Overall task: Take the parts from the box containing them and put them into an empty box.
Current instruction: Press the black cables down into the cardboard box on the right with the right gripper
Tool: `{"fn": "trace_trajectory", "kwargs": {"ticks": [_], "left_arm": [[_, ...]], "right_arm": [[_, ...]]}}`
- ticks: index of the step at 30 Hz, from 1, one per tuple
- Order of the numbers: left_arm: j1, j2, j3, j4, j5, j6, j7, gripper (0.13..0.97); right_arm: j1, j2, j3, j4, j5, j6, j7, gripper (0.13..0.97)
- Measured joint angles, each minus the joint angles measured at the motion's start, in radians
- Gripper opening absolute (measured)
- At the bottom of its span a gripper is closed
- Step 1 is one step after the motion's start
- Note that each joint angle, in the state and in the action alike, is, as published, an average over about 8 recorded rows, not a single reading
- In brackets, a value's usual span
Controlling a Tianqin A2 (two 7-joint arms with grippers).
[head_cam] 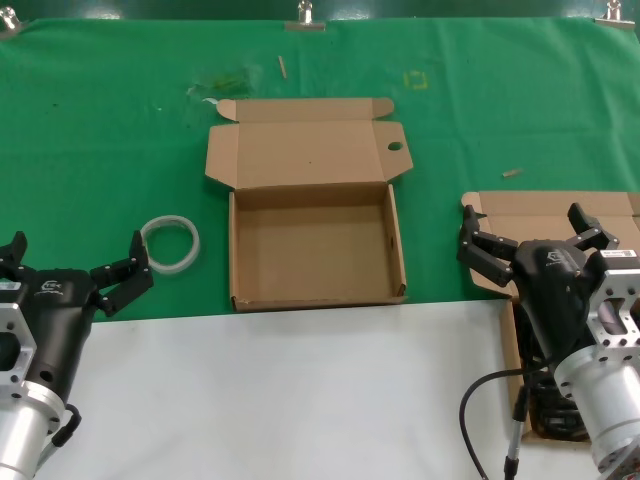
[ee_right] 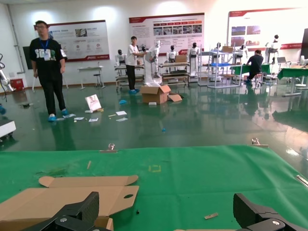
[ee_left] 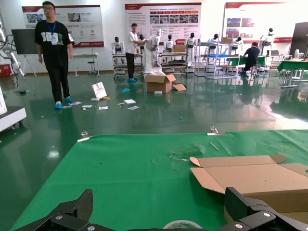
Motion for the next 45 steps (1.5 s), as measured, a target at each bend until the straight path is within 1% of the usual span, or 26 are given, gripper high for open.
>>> {"fn": "trace_trajectory", "kwargs": {"ticks": [29,34,37,39,45], "left_arm": [[0.000,0.000,0.000,0.000,0.000,0.000,0.000,0.966],[0.000,0.000,0.000,0.000,0.000,0.000,0.000,0.966],[0.000,0.000,0.000,0.000,0.000,0.000,0.000,0.966],[0.000,0.000,0.000,0.000,0.000,0.000,0.000,0.966],[0.000,0.000,0.000,0.000,0.000,0.000,0.000,0.966]], "right_arm": [[0.000,0.000,0.000,0.000,0.000,0.000,0.000,0.966],[-0.003,0.000,-0.026,0.013,0.025,0.039,-0.015,0.966],[-0.006,0.000,-0.071,0.033,0.081,0.104,-0.059,0.966],[-0.009,-0.001,-0.107,0.053,0.135,0.163,-0.111,0.966],[-0.034,-0.002,-0.184,0.142,0.291,0.386,-0.347,0.966]]}}
